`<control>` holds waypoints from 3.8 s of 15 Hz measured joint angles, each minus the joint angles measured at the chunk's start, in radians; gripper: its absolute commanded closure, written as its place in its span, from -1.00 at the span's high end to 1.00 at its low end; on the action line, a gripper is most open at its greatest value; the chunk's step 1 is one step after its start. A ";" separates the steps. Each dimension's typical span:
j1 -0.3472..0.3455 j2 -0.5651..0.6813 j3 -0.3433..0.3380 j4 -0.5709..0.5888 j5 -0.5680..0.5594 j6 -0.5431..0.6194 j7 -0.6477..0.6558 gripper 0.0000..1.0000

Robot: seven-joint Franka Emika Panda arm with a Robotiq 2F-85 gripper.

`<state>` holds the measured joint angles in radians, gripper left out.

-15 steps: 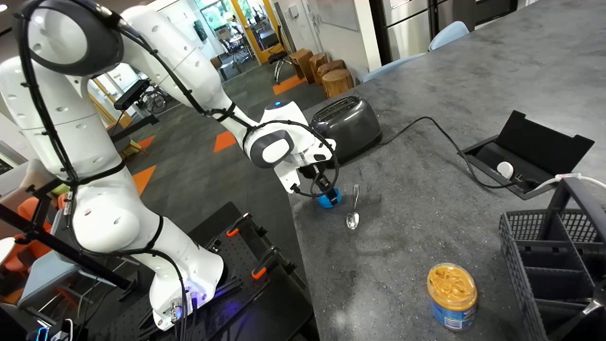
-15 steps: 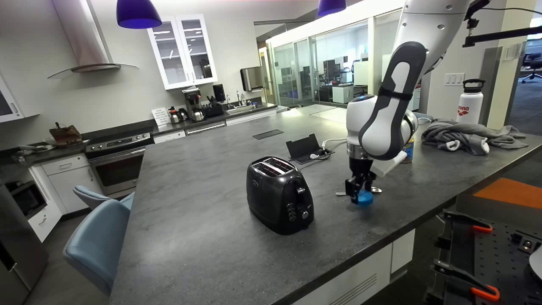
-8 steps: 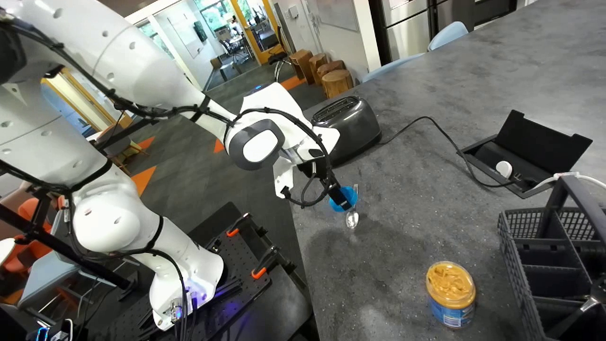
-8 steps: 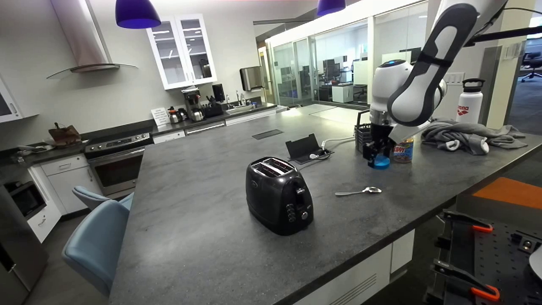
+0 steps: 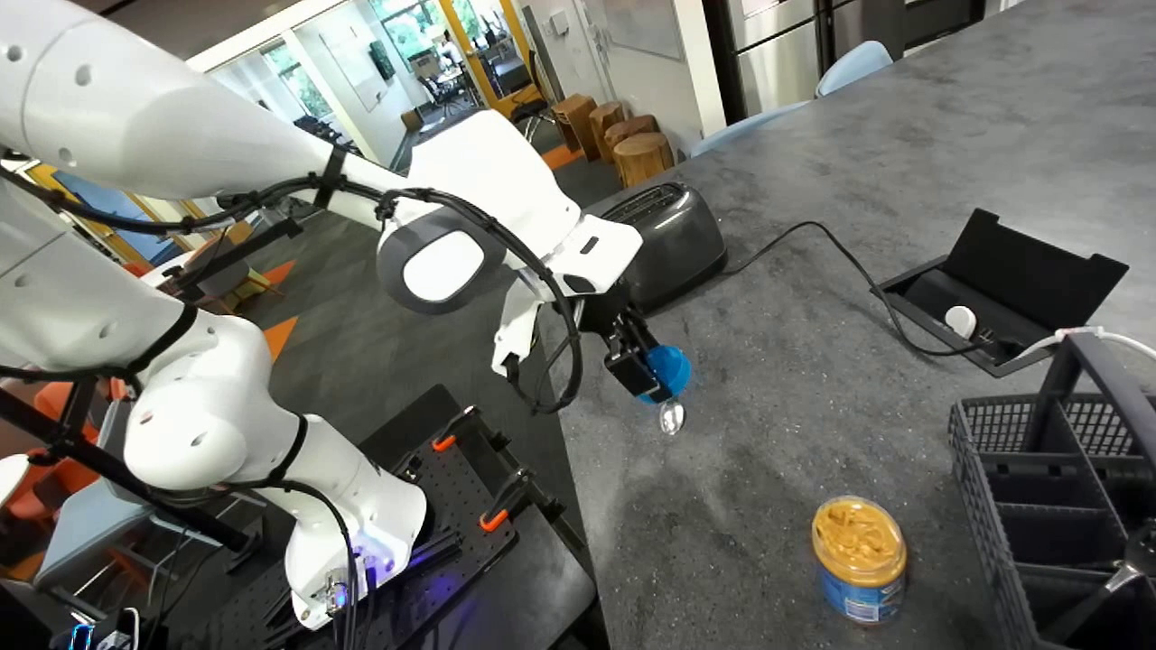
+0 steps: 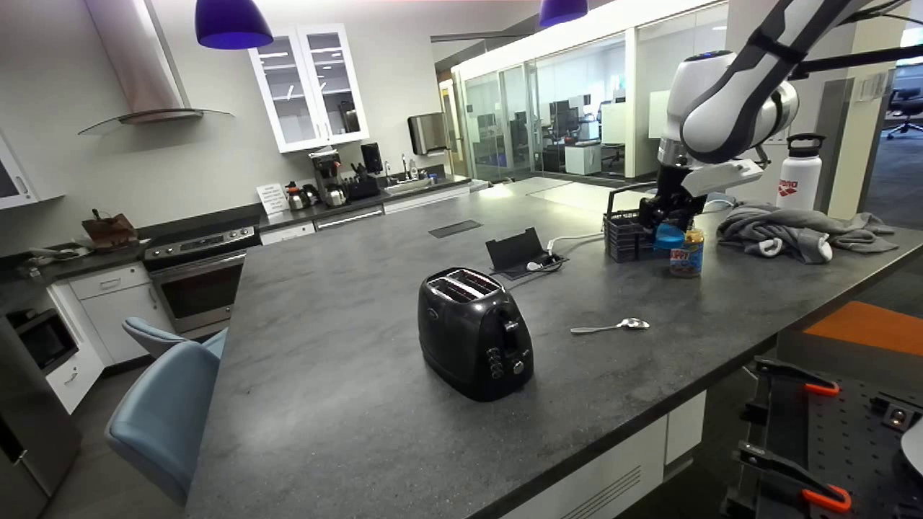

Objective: Put the blue lid on the peanut butter bottle

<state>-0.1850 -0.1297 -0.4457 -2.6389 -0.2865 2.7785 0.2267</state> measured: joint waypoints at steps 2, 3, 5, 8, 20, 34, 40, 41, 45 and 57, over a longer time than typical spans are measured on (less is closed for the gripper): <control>-0.002 -0.006 0.006 -0.003 0.003 -0.002 -0.001 0.09; -0.002 -0.006 0.007 -0.004 0.003 -0.002 -0.001 0.09; -0.033 -0.001 0.042 -0.003 0.023 -0.002 -0.002 0.09; -0.081 0.027 0.062 0.060 0.120 -0.068 -0.002 0.09; -0.246 0.309 -0.002 0.537 0.320 -0.366 0.020 0.09; -0.327 0.600 0.019 0.756 0.473 -0.397 0.018 0.09; -0.328 0.624 0.026 0.779 0.473 -0.441 0.018 0.09; -0.328 0.626 0.026 0.781 0.473 -0.441 0.018 0.09; -0.328 0.632 0.026 0.781 0.473 -0.441 0.018 0.09; -0.327 0.646 0.026 0.781 0.471 -0.440 0.019 0.09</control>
<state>-0.5120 0.5159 -0.4194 -1.8578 0.1846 2.3381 0.2456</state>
